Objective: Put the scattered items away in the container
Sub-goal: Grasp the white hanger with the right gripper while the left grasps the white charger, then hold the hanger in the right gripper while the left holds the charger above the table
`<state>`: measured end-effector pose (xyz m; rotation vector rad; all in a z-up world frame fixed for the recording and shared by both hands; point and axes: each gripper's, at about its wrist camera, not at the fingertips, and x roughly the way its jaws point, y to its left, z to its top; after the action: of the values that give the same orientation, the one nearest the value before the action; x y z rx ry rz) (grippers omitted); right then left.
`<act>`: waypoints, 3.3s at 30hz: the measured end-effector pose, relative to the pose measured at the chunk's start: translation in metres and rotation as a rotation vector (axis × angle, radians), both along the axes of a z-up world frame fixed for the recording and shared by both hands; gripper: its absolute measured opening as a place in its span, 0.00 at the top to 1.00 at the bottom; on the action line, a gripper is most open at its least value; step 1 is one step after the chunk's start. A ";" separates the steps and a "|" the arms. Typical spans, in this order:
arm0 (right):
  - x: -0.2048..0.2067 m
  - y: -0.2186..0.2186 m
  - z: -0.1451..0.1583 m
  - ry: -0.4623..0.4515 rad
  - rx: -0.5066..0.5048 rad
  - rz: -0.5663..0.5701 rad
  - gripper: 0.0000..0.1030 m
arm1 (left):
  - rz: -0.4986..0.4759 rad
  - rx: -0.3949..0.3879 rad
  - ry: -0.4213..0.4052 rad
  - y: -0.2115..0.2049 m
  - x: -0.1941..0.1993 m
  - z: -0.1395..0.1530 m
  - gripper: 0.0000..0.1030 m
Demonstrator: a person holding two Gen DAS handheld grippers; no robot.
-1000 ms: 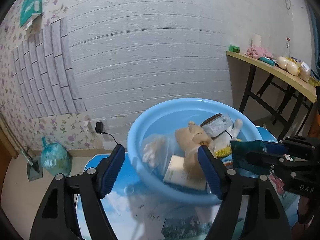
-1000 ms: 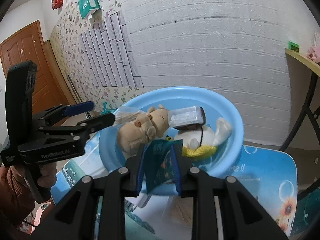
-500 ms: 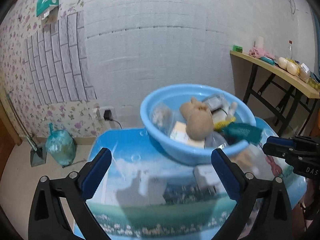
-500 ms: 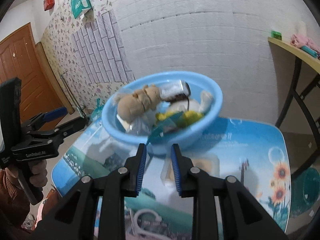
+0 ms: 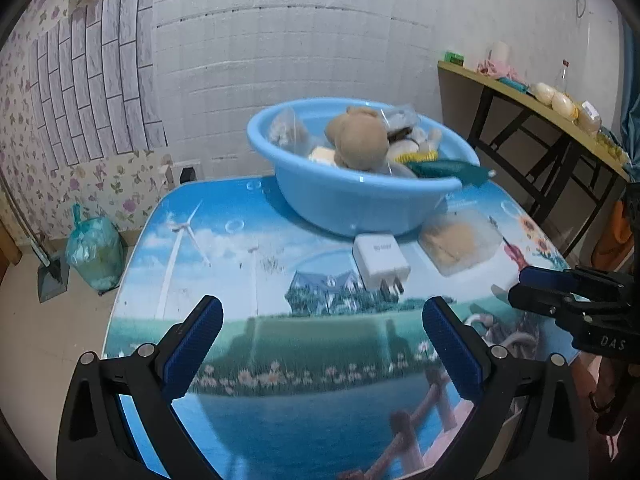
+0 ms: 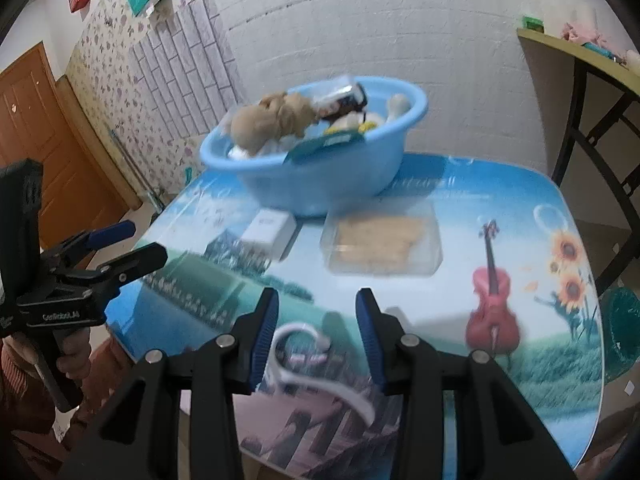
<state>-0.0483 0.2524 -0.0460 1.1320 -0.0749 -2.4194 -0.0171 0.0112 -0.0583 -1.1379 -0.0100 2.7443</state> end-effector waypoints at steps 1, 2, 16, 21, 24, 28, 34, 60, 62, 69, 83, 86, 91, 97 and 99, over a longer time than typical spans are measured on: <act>0.003 -0.002 -0.002 -0.006 0.004 0.014 0.61 | -0.002 -0.003 -0.005 0.000 0.002 -0.002 0.02; 0.006 -0.004 -0.003 -0.008 0.010 0.028 0.61 | -0.004 -0.004 -0.008 0.000 0.004 -0.004 0.02; 0.013 -0.027 -0.029 -0.048 0.120 0.105 0.53 | -0.009 0.018 -0.043 0.000 0.004 -0.012 0.02; 0.003 -0.015 -0.032 -0.052 0.108 0.050 0.53 | -0.004 0.016 -0.058 0.001 -0.001 -0.016 0.02; -0.003 -0.006 -0.034 -0.061 0.089 0.024 0.53 | 0.009 0.032 -0.072 0.003 -0.006 -0.020 0.02; -0.010 0.003 -0.035 -0.056 0.088 -0.012 0.53 | 0.025 0.046 -0.080 0.010 -0.018 -0.023 0.02; -0.019 0.014 -0.037 -0.040 0.093 -0.051 0.53 | 0.018 0.027 -0.085 0.030 -0.038 -0.027 0.03; -0.025 0.016 -0.035 -0.011 0.077 -0.027 0.54 | -0.018 -0.027 -0.157 0.058 -0.063 -0.047 0.62; -0.023 0.014 -0.034 -0.012 0.079 -0.032 0.54 | -0.015 -0.030 -0.158 0.050 -0.056 -0.047 0.62; -0.014 0.003 -0.031 -0.015 0.094 -0.023 0.54 | -0.003 -0.038 -0.159 0.024 -0.029 -0.045 0.62; -0.002 -0.004 -0.026 -0.020 0.126 -0.026 0.54 | 0.039 -0.073 -0.164 0.001 0.004 -0.045 0.62; 0.000 -0.007 -0.027 -0.021 0.133 -0.020 0.54 | 0.045 -0.066 -0.160 -0.002 0.006 -0.045 0.62; 0.002 -0.011 -0.029 -0.028 0.143 -0.015 0.54 | 0.041 -0.072 -0.155 -0.002 0.007 -0.048 0.63; 0.000 -0.013 -0.032 -0.041 0.144 -0.014 0.53 | 0.039 -0.071 -0.141 -0.001 0.007 -0.048 0.62; 0.000 -0.013 -0.033 -0.045 0.144 -0.012 0.53 | 0.036 -0.076 -0.127 -0.001 0.006 -0.049 0.61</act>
<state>-0.0478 0.2391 -0.0794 1.2522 0.0798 -2.4435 -0.0106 0.0105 -0.1071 -1.3431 0.0586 2.7204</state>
